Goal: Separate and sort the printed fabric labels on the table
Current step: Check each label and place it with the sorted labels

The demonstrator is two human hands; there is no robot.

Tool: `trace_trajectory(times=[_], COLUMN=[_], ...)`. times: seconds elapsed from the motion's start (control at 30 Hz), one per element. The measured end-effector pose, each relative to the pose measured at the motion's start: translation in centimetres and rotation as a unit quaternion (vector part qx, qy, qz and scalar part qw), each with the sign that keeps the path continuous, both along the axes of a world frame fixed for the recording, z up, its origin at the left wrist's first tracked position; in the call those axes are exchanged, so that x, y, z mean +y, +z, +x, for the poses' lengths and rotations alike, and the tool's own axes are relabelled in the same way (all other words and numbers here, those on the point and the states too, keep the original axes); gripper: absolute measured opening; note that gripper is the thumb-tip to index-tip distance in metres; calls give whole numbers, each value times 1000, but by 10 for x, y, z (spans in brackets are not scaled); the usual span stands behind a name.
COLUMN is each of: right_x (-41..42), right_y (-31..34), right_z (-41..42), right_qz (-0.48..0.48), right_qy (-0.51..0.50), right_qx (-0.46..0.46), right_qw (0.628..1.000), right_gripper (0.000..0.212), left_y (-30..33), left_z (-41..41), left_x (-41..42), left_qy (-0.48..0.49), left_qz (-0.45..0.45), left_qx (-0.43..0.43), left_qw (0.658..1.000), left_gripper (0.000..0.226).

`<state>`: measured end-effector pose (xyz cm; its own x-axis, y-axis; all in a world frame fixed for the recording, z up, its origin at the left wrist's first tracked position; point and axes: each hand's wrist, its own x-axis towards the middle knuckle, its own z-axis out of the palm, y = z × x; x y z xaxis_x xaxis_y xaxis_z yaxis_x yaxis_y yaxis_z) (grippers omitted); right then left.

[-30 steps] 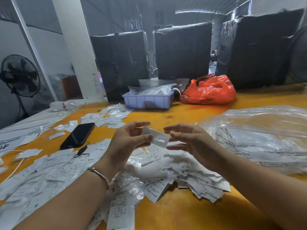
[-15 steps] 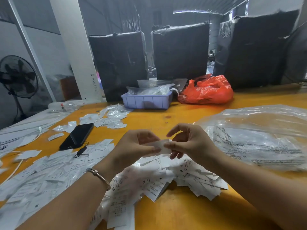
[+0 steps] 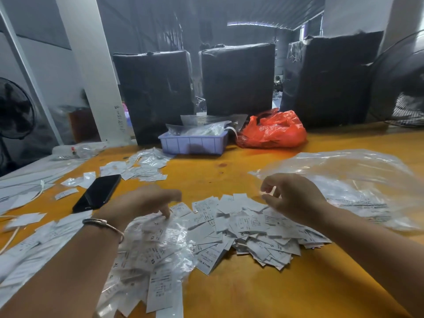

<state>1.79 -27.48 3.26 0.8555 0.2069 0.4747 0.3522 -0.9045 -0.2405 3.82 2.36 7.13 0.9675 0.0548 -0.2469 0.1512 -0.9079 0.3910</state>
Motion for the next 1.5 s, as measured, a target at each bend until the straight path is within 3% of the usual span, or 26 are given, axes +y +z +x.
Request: trace_trajectory(times=[0.07,0.13,0.27,0.4,0.53,0.6,0.7,0.8,1.07,1.17,1.37,1.5], right_x=[-3,-6,-20,-33,-44,-48,-51,-53,-58,-58,-57,-57], right_y=[-2,0,3,2,4,1,-10,-16,-18,-16,-17,-19], right_z=[-5,-9,-16,-15,-6,-2,-1,-2,0,0,2,3], right_qz=[4,-13,-38,-103,-119,-134,-145,-141,-138,-169,-162,-176], right_qy=[1,-6,-78,-221,-259,-260,-268,-273,-283,-301,-298,-306], right_qx=[-4,-11,-19,37,134,155,119,72,29,45,3,60], right_qw=[1000,1000,996,969,949,944,945,949,949,937,941,934], right_gripper=[11,7,12,22,26,30,14,16,29,14,12,11], left_y=[4,6,9,0,-24,-37,-48,-51,-55,-58,-60,-59], left_z=[-3,-1,-4,-26,-46,-49,-46,-43,-45,-46,-49,-50], left_x=[0,-2,-5,-17,-27,-31,-37,-44,-44,-41,-41,-41], left_qy=[9,27,-32,-246,-311,-296,-269,-289,-278,-254,-250,-247], left_qz=[-5,-6,16,69,54,47,53,34,-78,-132,-166,-175], left_qx=[4,-61,-288,-405,-416,-415,-367,-320,-341,-329,-324,-318], left_qw=[1000,998,957,878,853,859,889,902,895,900,897,898], left_gripper=[79,85,66,34,17,23,42,50,36,26,15,13])
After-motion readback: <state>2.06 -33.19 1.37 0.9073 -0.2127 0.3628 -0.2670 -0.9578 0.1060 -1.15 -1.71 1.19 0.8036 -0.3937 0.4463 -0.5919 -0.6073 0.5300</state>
